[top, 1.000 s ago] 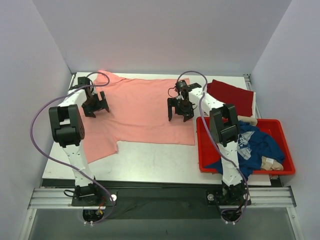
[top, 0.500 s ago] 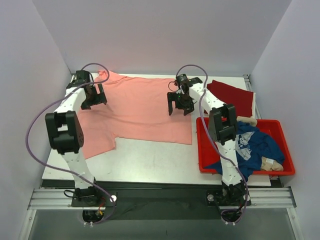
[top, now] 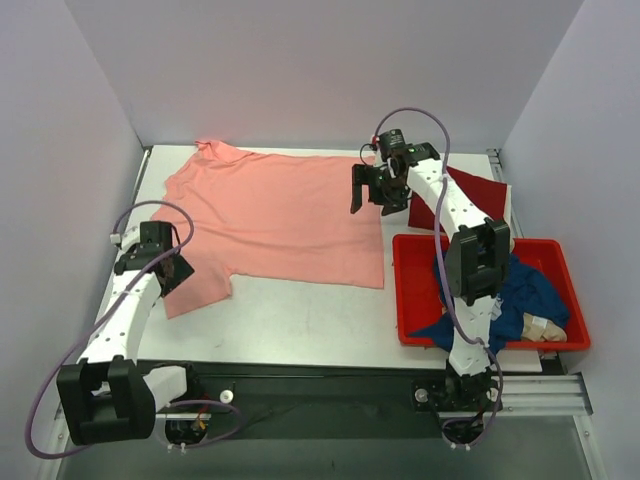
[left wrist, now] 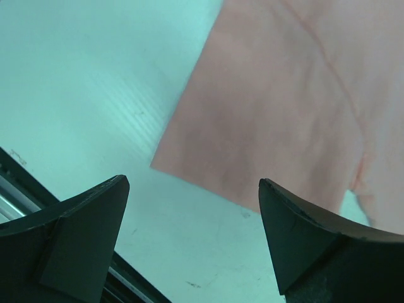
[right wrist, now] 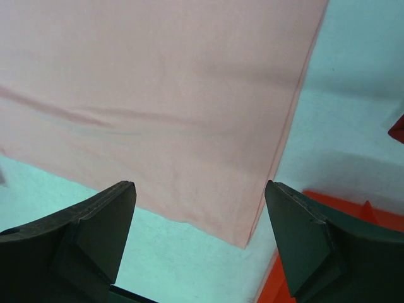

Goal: Fold and stack the t-shirts
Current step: Flatten out the tshirt, then grap the side of the flattened tshirt closest away from the robot with both arms

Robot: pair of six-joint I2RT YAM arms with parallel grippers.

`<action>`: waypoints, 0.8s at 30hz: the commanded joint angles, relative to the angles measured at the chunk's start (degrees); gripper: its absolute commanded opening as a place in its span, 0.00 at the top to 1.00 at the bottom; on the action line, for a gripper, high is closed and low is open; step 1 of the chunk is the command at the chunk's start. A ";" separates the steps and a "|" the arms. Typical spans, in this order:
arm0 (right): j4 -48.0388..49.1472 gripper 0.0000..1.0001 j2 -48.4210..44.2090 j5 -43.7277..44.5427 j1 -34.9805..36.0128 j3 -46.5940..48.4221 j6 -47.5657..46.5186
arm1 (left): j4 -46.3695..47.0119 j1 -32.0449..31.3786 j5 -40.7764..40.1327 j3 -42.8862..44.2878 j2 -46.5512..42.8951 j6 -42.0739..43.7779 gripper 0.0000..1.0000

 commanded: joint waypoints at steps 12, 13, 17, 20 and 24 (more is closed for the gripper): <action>2.14 0.14 -9.09 -2.09 -0.30 -11.75 2.42 | 6.01 7.24 5.92 -12.42 1.35 -8.55 0.38; 2.14 0.14 -9.18 -2.09 -0.22 -12.10 2.33 | 6.54 7.41 6.88 -13.04 2.05 -8.21 0.39; 2.58 0.14 -10.32 -1.91 -0.30 -13.51 2.86 | 8.82 7.50 7.95 -14.18 2.75 -7.59 0.47; 2.84 0.14 -10.76 -2.00 -0.13 -14.21 3.21 | 8.83 8.38 8.04 -14.62 3.37 -7.50 0.52; 2.84 0.14 -10.94 -2.00 -0.30 -14.74 3.12 | 9.79 9.52 8.13 -15.59 2.49 -7.59 0.52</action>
